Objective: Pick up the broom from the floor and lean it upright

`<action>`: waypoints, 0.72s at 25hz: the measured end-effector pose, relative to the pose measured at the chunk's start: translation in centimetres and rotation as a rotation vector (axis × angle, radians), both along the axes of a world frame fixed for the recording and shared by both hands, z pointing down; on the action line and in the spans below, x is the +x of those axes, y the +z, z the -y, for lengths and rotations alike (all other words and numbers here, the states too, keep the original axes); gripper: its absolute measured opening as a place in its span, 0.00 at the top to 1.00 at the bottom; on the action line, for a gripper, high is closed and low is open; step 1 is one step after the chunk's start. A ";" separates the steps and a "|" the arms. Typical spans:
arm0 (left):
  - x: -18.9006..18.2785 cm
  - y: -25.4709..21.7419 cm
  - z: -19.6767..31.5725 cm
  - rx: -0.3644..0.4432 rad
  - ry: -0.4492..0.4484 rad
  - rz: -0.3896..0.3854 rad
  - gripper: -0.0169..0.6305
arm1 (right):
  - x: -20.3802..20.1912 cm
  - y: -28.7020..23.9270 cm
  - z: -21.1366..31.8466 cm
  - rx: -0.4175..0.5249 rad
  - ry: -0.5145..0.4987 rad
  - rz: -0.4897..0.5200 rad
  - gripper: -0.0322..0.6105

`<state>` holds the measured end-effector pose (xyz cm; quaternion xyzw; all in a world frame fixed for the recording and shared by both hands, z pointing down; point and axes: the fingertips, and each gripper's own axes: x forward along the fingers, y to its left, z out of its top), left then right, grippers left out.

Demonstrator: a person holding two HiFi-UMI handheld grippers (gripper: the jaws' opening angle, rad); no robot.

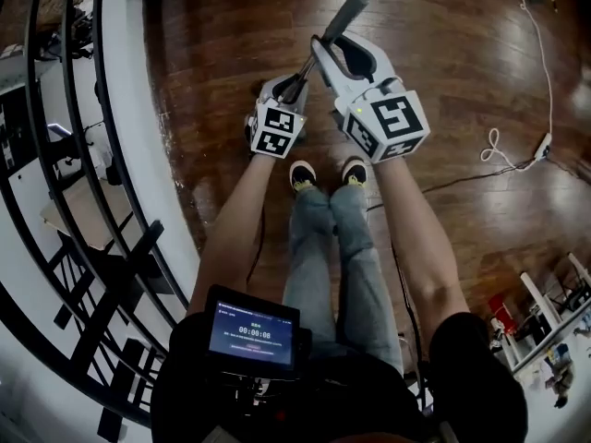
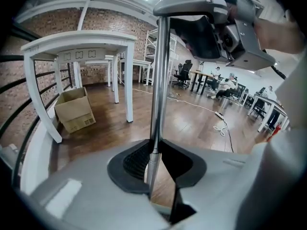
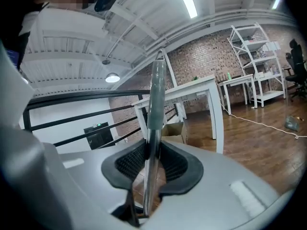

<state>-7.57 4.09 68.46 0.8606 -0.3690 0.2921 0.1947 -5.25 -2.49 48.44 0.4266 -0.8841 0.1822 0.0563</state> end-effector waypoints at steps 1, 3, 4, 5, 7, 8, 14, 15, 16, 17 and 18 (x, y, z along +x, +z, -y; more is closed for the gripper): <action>-0.4 -0.3 0.2 -0.003 -0.008 -0.004 0.83 | -0.8 -0.3 0.1 0.005 -0.009 0.002 0.81; -1.1 -0.9 0.5 -0.001 -0.015 -0.018 0.83 | -2.0 -1.1 0.0 0.019 -0.040 0.013 0.81; -1.3 -1.2 0.7 0.004 -0.015 -0.024 0.83 | -2.6 -1.5 0.1 0.030 -0.058 0.013 0.81; -1.6 -1.7 1.1 0.012 -0.016 -0.027 0.83 | -3.1 -2.0 0.3 0.045 -0.076 0.012 0.81; -2.0 -2.8 2.4 0.033 -0.029 -0.038 0.83 | -3.8 -3.3 1.0 0.075 -0.106 0.012 0.81; -2.2 -3.4 3.1 0.043 -0.039 -0.053 0.83 | -4.2 -3.9 1.6 0.089 -0.118 0.016 0.82; -2.2 -7.4 7.8 0.110 -0.081 -0.098 0.82 | -5.0 -8.2 5.2 0.133 -0.194 0.052 0.82; -2.3 -8.4 8.9 0.132 -0.085 -0.100 0.82 | -5.1 -8.8 6.0 0.140 -0.209 0.056 0.82; -2.3 -9.4 10.1 0.155 -0.089 -0.105 0.82 | -5.2 -9.4 6.7 0.146 -0.226 0.060 0.82; -2.2 -10.3 11.1 0.172 -0.090 -0.110 0.81 | -5.2 -9.8 7.5 0.151 -0.242 0.067 0.82; -2.0 -11.1 12.1 0.181 -0.089 -0.114 0.77 | -5.2 -10.1 8.2 0.152 -0.256 0.076 0.81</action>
